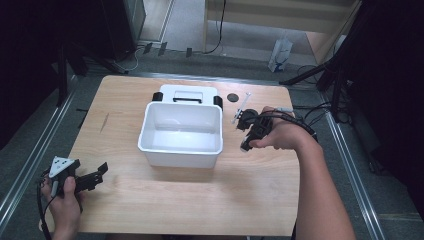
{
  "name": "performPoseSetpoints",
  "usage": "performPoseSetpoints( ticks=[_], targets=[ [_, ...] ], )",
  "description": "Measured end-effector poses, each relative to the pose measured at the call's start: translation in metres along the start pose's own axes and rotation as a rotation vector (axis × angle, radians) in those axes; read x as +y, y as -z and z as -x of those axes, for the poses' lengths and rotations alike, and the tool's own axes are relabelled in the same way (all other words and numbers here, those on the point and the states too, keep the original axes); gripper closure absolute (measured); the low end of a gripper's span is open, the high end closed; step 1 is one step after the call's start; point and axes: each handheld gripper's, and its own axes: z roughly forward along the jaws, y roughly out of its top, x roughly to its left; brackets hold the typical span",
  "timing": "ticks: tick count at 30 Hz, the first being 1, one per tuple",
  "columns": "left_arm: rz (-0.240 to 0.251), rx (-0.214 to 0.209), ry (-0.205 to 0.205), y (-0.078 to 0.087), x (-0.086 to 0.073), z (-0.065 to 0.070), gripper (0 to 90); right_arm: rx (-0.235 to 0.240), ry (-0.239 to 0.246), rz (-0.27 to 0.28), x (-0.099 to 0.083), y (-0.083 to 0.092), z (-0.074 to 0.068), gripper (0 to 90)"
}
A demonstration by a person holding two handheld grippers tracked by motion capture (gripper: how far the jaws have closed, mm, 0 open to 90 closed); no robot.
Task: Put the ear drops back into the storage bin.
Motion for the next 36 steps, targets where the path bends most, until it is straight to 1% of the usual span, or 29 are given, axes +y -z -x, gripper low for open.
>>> performPoseSetpoints(
  ticks=[2, 3, 6, 7, 10, 11, 12, 14, 16, 20, 23, 25, 26, 28, 30, 32, 33, 34, 36],
  targets=[
    [0.002, -0.001, 0.001, 0.000, 0.000, 0.000, 0.5, 0.004, 0.008, 0.004, 0.006, 0.004, 0.000, 60.6],
    [0.003, 0.000, 0.002, 0.000, 0.000, 0.000, 0.5, 0.000, 0.015, 0.003, 0.012, 0.009, 0.000, 60.6],
    [0.002, -0.001, 0.001, 0.000, 0.000, 0.000, 0.5, -0.004, 0.036, 0.008, 0.020, 0.014, -0.001, 60.6],
    [0.002, -0.001, 0.001, 0.000, 0.000, 0.000, 0.5, -0.004, 0.036, 0.008, 0.020, 0.014, -0.001, 60.6],
    [0.004, 0.000, 0.003, 0.000, 0.000, 0.000, 0.5, -0.002, 0.044, 0.019, 0.029, 0.021, -0.002, 60.6],
    [0.004, 0.000, 0.003, 0.000, 0.000, 0.000, 0.5, -0.004, 0.058, 0.006, 0.036, 0.024, -0.005, 60.6],
    [0.005, 0.000, 0.002, 0.000, 0.000, 0.000, 0.5, -0.004, 0.058, 0.006, 0.036, 0.024, -0.005, 60.6],
    [0.004, 0.000, 0.003, 0.000, 0.000, 0.000, 0.5, -0.006, 0.073, -0.001, 0.043, 0.027, -0.006, 60.6],
    [0.004, 0.000, 0.002, 0.000, 0.000, 0.000, 0.5, -0.005, 0.076, 0.000, 0.045, 0.028, -0.007, 60.6],
    [0.005, 0.000, 0.003, 0.000, 0.000, 0.000, 0.5, -0.002, 0.094, 0.006, 0.058, 0.032, -0.010, 60.6],
    [0.004, 0.001, 0.002, 0.000, 0.000, 0.000, 0.5, -0.002, 0.116, 0.012, 0.065, 0.034, -0.012, 60.6],
    [0.003, 0.001, 0.000, 0.000, 0.000, 0.000, 0.5, -0.003, 0.117, 0.013, 0.067, 0.034, -0.013, 60.6],
    [0.004, 0.000, 0.003, 0.000, 0.000, 0.000, 0.4, 0.000, 0.128, 0.017, 0.073, 0.033, -0.015, 60.6],
    [0.003, -0.001, 0.003, 0.000, 0.000, 0.000, 0.5, -0.002, 0.137, 0.018, 0.075, 0.033, -0.016, 60.6],
    [0.003, -0.002, 0.003, 0.000, 0.000, 0.000, 0.5, 0.003, 0.143, 0.023, 0.082, 0.030, -0.018, 60.6],
    [0.002, -0.002, 0.003, 0.000, 0.000, 0.000, 0.5, 0.000, 0.147, 0.025, 0.083, 0.030, -0.018, 60.6],
    [0.002, -0.003, 0.004, 0.000, 0.000, 0.000, 0.5, 0.002, 0.158, 0.031, 0.086, 0.028, -0.019, 60.6],
    [0.001, -0.003, 0.004, 0.000, 0.000, -0.001, 0.5, 0.004, 0.157, 0.032, 0.088, 0.027, -0.019, 60.6],
    [0.002, -0.003, 0.005, 0.000, 0.000, -0.001, 0.5, 0.004, 0.177, 0.027, 0.093, 0.021, -0.021, 60.6]
  ],
)
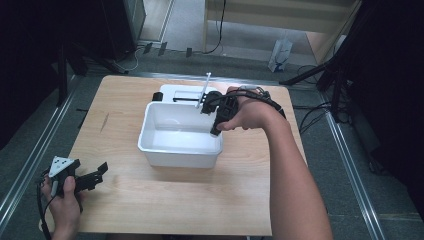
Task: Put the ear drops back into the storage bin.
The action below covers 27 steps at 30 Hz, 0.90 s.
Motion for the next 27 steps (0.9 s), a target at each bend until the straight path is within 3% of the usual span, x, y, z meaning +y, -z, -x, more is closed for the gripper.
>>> performPoseSetpoints(
  ticks=[12, 21, 27],
  targets=[
    [0.002, -0.002, 0.002, 0.000, 0.000, -0.001, 0.4, -0.001, 0.082, -0.019, 0.008, -0.031, -0.002, 60.6],
    [-0.002, -0.004, 0.004, 0.000, 0.000, -0.001, 0.5, -0.065, 0.144, -0.046, 0.006, -0.062, 0.002, 60.5],
    [-0.004, -0.004, 0.002, 0.000, 0.000, -0.001, 0.5, -0.071, 0.142, -0.075, 0.003, -0.078, 0.002, 60.5]
  ],
)
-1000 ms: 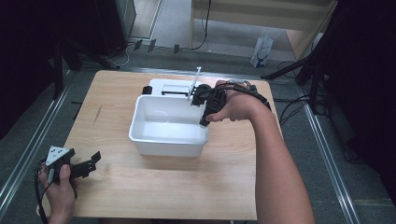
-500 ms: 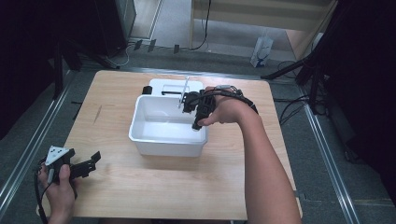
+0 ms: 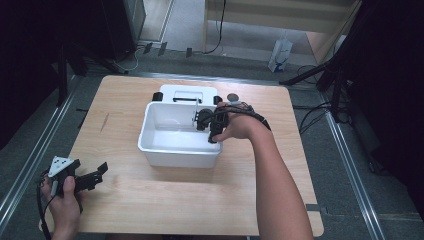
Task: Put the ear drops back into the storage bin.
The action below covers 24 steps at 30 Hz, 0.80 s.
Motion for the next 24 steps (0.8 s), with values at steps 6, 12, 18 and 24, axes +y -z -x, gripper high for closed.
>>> performPoseSetpoints(
  ticks=[6, 12, 18, 24],
  targets=[
    [-0.001, 0.000, 0.000, 0.000, 0.000, 0.000, 0.5, 0.007, 0.011, -0.034, 0.004, -0.010, 0.000, 60.5],
    [0.000, -0.001, 0.000, 0.000, 0.000, 0.000, 0.5, 0.021, -0.020, -0.070, 0.008, -0.014, 0.003, 60.4],
    [0.001, -0.001, 0.002, 0.000, 0.000, 0.000, 0.5, 0.031, -0.034, -0.074, 0.009, -0.015, 0.005, 60.3],
    [0.001, -0.001, 0.002, 0.000, 0.000, 0.000, 0.4, 0.030, -0.035, -0.072, 0.008, -0.015, 0.005, 60.1]
  ],
)
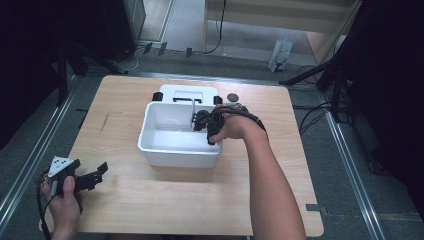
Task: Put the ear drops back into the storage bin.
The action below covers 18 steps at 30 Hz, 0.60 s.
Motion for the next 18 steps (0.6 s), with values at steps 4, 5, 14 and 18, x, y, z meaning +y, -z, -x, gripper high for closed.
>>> performPoseSetpoints(
  ticks=[4, 5, 14, 18],
  targets=[
    [0.002, 0.001, 0.001, 0.0000, 0.0000, 0.0000, 0.5, -0.010, -0.002, -0.006, -0.0011, 0.0004, -0.0010, 60.4],
    [0.002, 0.001, 0.001, -0.0001, 0.0000, -0.0001, 0.5, -0.009, -0.001, -0.007, -0.0012, 0.0007, -0.0010, 60.4],
    [0.002, 0.001, 0.001, -0.0001, 0.0001, -0.0001, 0.4, -0.025, 0.006, 0.004, -0.0025, 0.0022, -0.0039, 57.2],
    [0.001, 0.002, 0.001, 0.0000, 0.0001, -0.0001, 0.5, -0.031, -0.004, 0.027, -0.0054, 0.0077, -0.0042, 55.7]
  ],
)
